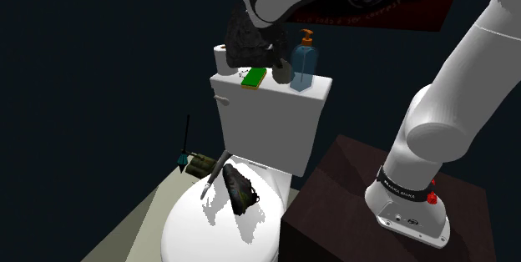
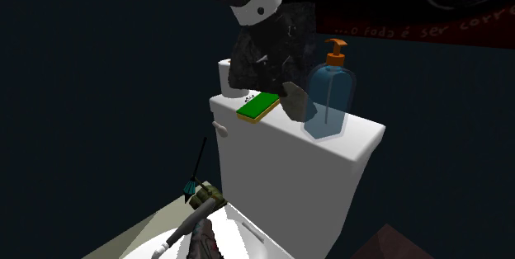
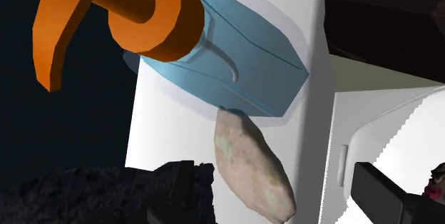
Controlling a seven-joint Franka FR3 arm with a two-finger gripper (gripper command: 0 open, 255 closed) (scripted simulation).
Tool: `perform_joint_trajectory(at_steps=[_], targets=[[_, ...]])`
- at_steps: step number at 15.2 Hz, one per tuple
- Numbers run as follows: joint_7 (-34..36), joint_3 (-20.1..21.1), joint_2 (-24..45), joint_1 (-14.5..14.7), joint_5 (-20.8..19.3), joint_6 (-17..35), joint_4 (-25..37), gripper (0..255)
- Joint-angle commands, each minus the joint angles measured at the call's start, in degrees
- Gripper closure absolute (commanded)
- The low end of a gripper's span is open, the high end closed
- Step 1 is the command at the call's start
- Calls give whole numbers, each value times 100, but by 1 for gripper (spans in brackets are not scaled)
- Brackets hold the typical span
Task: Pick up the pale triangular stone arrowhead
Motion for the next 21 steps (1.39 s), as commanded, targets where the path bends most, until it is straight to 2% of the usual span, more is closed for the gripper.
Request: perform_joint_trajectory(at_steps=[1,2,11,21], targets=[[34,1,15,1,-7,59,-51,0],[31,0,32,0,-8,55,-29,255],[34,1,15,1,-7,59,-51,255],[-283,33,-74,15,60,-607,595,255]])
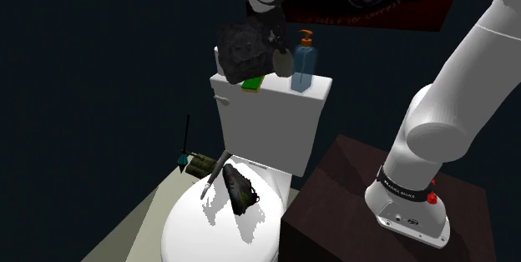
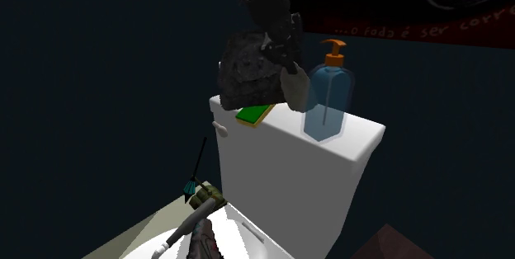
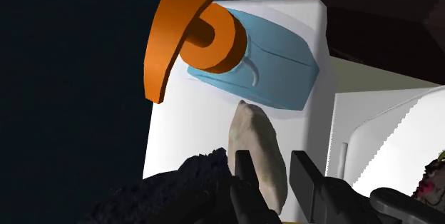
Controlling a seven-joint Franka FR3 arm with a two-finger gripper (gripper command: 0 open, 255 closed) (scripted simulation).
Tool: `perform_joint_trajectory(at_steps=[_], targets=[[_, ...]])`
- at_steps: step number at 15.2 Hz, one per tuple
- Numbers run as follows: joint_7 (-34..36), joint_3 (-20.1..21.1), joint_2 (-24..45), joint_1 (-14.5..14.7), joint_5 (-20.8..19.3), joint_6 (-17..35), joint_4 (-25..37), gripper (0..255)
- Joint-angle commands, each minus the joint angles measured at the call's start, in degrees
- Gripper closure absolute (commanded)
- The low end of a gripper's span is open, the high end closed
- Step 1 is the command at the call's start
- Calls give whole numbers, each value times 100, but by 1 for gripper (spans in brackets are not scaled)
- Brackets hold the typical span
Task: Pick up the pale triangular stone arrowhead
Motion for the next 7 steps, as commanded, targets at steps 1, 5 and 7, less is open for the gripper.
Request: perform_joint_trajectory(at_steps=[1,5,7], targets=[[-60,8,-3,3,8,-135,146,255],[-183,23,0,7,20,-404,444,255],[-188,24,0,7,20,-415,455,255]])
